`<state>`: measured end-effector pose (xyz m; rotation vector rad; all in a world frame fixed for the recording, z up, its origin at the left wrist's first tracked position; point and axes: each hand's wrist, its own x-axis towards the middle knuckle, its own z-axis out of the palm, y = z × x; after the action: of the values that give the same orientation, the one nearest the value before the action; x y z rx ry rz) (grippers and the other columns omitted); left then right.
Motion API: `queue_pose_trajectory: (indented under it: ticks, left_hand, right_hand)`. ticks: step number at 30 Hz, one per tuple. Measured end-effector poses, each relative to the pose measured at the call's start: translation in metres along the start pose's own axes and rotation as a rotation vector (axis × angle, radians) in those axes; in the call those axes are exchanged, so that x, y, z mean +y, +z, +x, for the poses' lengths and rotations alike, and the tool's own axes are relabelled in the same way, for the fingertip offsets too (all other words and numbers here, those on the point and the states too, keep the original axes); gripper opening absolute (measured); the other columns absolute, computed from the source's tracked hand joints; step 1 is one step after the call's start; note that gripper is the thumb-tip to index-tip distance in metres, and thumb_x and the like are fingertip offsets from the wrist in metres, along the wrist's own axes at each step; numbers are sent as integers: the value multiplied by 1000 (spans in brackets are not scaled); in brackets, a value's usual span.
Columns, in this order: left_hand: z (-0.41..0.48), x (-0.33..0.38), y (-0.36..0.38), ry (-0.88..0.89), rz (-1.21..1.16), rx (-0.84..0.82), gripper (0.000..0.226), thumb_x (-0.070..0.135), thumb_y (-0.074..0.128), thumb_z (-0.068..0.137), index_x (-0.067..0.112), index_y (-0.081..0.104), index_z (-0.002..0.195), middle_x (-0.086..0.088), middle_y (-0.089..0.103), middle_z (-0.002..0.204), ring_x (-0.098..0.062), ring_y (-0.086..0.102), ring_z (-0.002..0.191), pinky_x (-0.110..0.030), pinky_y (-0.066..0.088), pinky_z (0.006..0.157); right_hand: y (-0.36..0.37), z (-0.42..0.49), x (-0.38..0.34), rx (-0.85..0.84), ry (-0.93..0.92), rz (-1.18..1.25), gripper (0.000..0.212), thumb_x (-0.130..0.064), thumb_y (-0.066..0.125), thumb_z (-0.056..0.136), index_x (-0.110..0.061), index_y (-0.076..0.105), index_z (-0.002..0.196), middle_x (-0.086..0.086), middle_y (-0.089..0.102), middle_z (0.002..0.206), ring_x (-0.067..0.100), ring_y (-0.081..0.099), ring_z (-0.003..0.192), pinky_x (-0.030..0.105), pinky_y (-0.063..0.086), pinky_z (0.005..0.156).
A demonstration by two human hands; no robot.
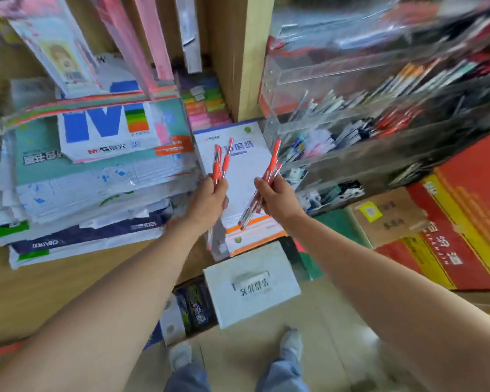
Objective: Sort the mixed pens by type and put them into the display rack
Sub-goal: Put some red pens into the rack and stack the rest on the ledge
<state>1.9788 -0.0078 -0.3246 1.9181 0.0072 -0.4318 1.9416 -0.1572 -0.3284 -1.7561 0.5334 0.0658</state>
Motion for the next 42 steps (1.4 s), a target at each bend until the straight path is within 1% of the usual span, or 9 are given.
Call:
queue_pose_trajectory:
  ticks: [5, 8, 12, 20, 24, 29, 34, 37, 42]
  left_hand:
    - [1, 43, 94, -10, -31, -98, 31, 28, 39, 102, 16, 42, 74, -3, 49, 51, -14, 41, 33, -23, 34, 41]
    - [6, 69, 143, 4, 5, -127, 34, 29, 39, 102, 15, 43, 72, -2, 48, 49, -10, 41, 30, -21, 35, 38]
    - [16, 97, 194, -1, 11, -205, 28, 30, 39, 103, 16, 44, 79, -2, 47, 53, -13, 41, 36, -23, 36, 39]
    - [68, 130, 260, 47, 50, -328, 27, 30, 38, 103, 14, 45, 82, -3, 44, 57, -16, 40, 43, -29, 36, 45]
    - [97, 140, 281, 64, 94, -384, 27, 34, 38, 102, 15, 47, 86, -1, 47, 59, -15, 43, 46, -32, 40, 52]
    - [121, 153, 306, 73, 111, -415, 26, 31, 38, 103, 11, 51, 94, 1, 49, 60, -13, 44, 48, -29, 41, 52]
    - [145, 160, 335, 62, 101, -399, 24, 30, 39, 102, 16, 49, 84, -1, 49, 60, -14, 43, 45, -26, 39, 45]
    - [157, 169, 352, 51, 109, -367, 25, 31, 40, 102, 17, 49, 83, -1, 50, 60, -14, 44, 45, -27, 40, 47]
    - [173, 178, 379, 0, 68, -272, 24, 33, 40, 102, 22, 49, 82, 0, 47, 58, -16, 42, 48, -31, 37, 52]
  right_hand:
    - [-104, 13, 23, 53, 36, -79, 25, -28, 56, 94, -23, 44, 73, -3, 48, 57, 1, 43, 39, 26, 33, 51]
    - [-159, 23, 33, 85, 31, -66, 26, -38, 58, 89, -22, 45, 74, -2, 48, 58, 10, 44, 46, 28, 34, 53]
    - [-218, 33, 35, 123, 96, -16, 24, -30, 57, 95, -14, 47, 80, 2, 52, 58, 10, 46, 43, 24, 39, 46]
    - [-292, 84, 41, 269, 92, -13, 21, -24, 60, 93, -4, 59, 100, 1, 63, 64, 15, 59, 53, 36, 56, 61]
    - [-322, 112, 38, 360, 86, -17, 14, -25, 61, 92, -11, 59, 92, 7, 67, 70, 20, 63, 59, 42, 59, 71]
    - [-359, 140, 36, 441, 115, 15, 17, -24, 60, 94, -8, 64, 98, 5, 70, 74, 17, 66, 61, 37, 57, 73]
    - [-400, 177, 34, 514, 138, -19, 28, -29, 61, 93, -2, 68, 91, 8, 72, 78, 17, 70, 67, 28, 56, 70]
    - [-426, 203, 31, 544, 115, -43, 27, -32, 63, 91, -6, 67, 84, 10, 72, 81, 22, 71, 75, 36, 57, 78]
    - [-451, 245, 38, 520, 75, -62, 23, -29, 68, 87, -9, 65, 76, 11, 71, 78, 24, 70, 74, 41, 58, 75]
